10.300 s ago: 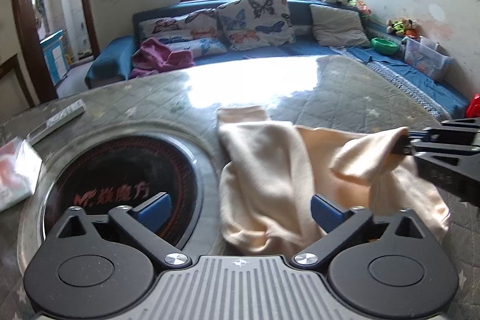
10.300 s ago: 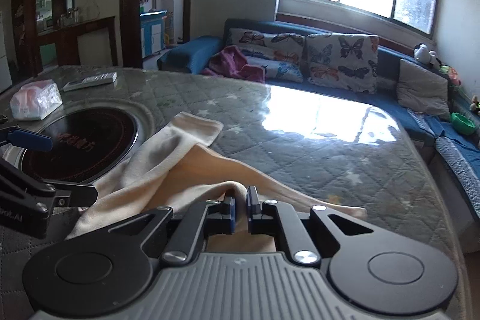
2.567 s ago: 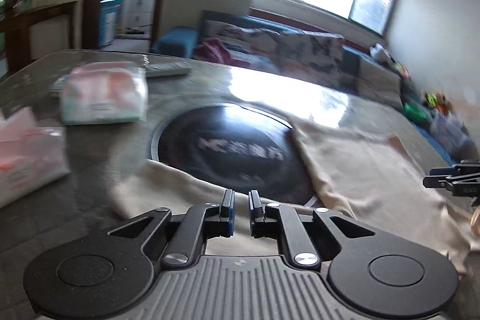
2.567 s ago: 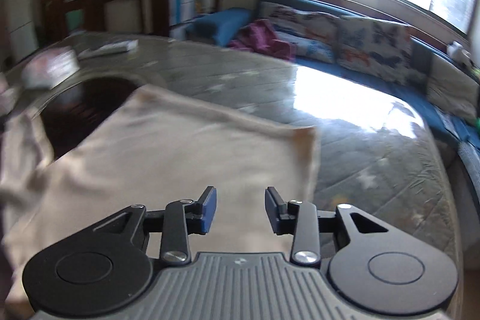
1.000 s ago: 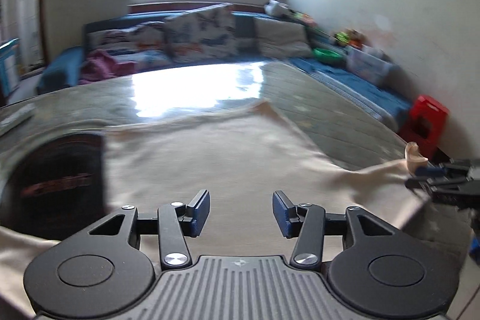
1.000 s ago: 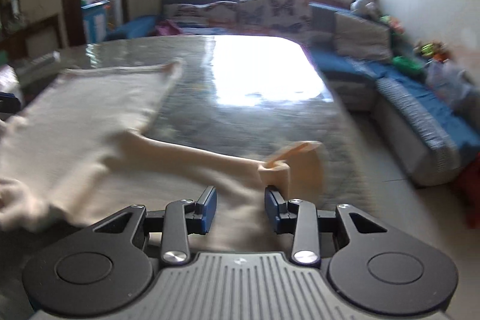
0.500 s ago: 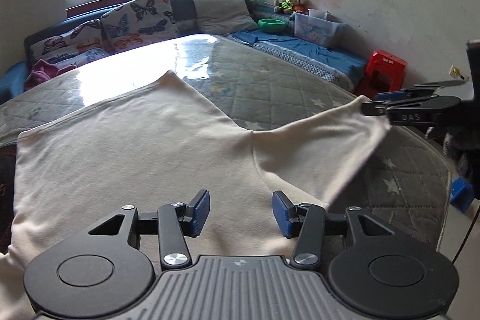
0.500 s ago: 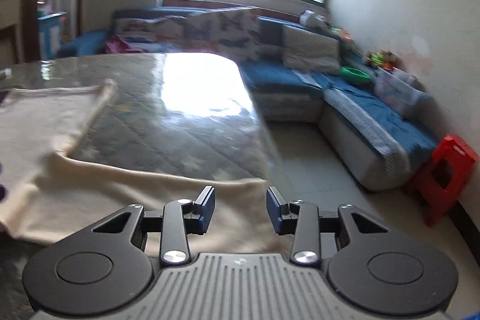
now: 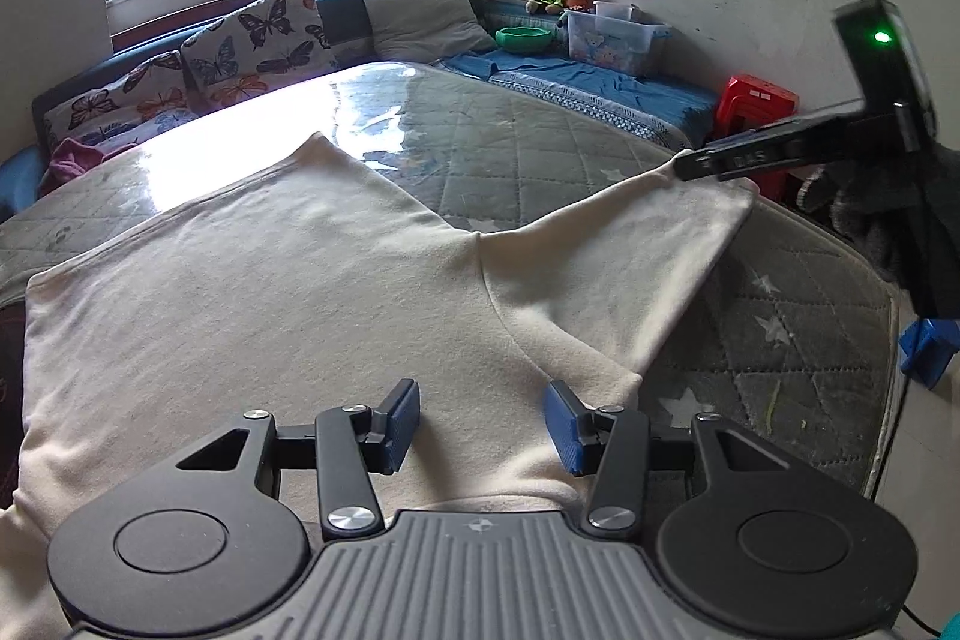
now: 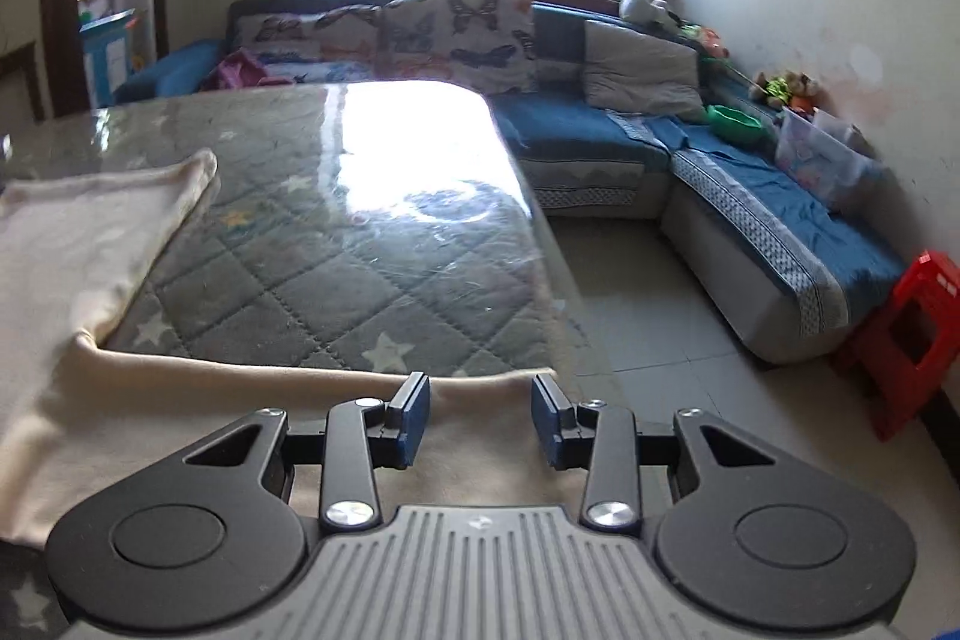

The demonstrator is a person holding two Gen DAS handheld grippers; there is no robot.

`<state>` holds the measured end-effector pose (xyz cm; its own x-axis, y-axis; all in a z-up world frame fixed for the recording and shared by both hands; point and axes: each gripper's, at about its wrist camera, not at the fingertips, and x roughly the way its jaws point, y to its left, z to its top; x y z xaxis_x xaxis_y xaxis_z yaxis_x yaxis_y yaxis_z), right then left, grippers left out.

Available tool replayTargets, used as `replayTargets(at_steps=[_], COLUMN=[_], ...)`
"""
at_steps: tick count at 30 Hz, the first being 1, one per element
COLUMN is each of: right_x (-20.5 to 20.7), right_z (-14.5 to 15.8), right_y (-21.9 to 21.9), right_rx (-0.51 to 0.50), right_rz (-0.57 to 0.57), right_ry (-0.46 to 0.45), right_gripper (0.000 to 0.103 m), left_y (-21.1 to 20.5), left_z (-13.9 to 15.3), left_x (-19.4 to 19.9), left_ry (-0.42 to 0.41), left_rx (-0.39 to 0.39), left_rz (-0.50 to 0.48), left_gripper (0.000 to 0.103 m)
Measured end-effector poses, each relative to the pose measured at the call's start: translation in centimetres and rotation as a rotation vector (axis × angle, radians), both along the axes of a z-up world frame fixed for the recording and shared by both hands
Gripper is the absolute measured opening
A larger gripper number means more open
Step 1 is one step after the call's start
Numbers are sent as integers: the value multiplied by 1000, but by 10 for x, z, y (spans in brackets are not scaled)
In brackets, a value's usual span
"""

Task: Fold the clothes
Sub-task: 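Lay the sweatshirt flat and open both grippers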

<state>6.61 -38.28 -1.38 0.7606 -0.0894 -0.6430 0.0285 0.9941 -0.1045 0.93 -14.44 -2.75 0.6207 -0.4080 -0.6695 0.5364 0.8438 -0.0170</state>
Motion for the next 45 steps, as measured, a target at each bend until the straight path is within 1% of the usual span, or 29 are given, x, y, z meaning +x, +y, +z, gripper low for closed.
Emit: replayTargets(at_steps=[6, 9, 10, 11, 12, 13, 14, 18, 19, 23, 24, 25, 28, 31, 35, 38, 39, 45], right_x=[-31, -34, -34, -33, -33, -31, -30, -27, -26, -20, -21, -22, -22, -20, -18, -16, -16, -19], right_z=[-6, -12, -12, -12, -12, -11, -10, 3, 5, -10, -14, -13, -12, -12, -13, -12, -12, -9], right_y=[-20, -34, -34, -34, -34, -33, -30, -27, -28, -30, -31, -32, -32, -31, -30, -31, -31, -33], right_rx=[36, 133, 139, 141, 142, 140, 124, 47, 48, 57, 63, 63, 57, 48, 48, 56, 59, 92], right_rz=[-104, -139, -134, -127, -120, -108, -105, -106, -109, -119, -122, -122, -121, -121, -123, -127, -128, -134], right_ry=[10, 14, 12, 10, 8, 8, 4, -50, -52, -12, -19, -23, -17, -10, -9, -8, -7, -7], right_gripper=[38, 37, 36, 27, 21, 12, 10, 9, 9, 9, 10, 11, 19, 19, 19, 19, 19, 20], left_y=[-2, -3, -4, -5, -5, -6, -6, -7, -7, -2, 1, 7, 32, 67, 117, 142, 145, 129], left_z=[-1, -1, -1, -1, -1, -1, -1, -2, -3, -2, 0, 3, 12, 17, 14, 6, 4, 9], left_x=[-2, -2, -3, -3, -3, -3, -3, -4, -4, -4, -4, -3, 5, 21, 42, 51, 51, 39], left_ry=[-11, -13, -16, -18, -18, -18, -18, -25, -25, -18, -18, -20, -23, -26, -8, 12, 14, -3], left_rx=[10, 13, 16, 18, 19, 20, 22, 29, 27, 15, 8, -2, -43, -69, -76, -53, -47, -36], left_rz=[-13, -12, -12, -11, -10, -9, -9, -11, -10, 1, 8, 20, 94, 209, 370, 444, 452, 412], left_gripper=[50, 50, 50, 50, 50, 50, 50, 50, 50, 50, 50, 50, 50, 50, 50, 50, 50, 50])
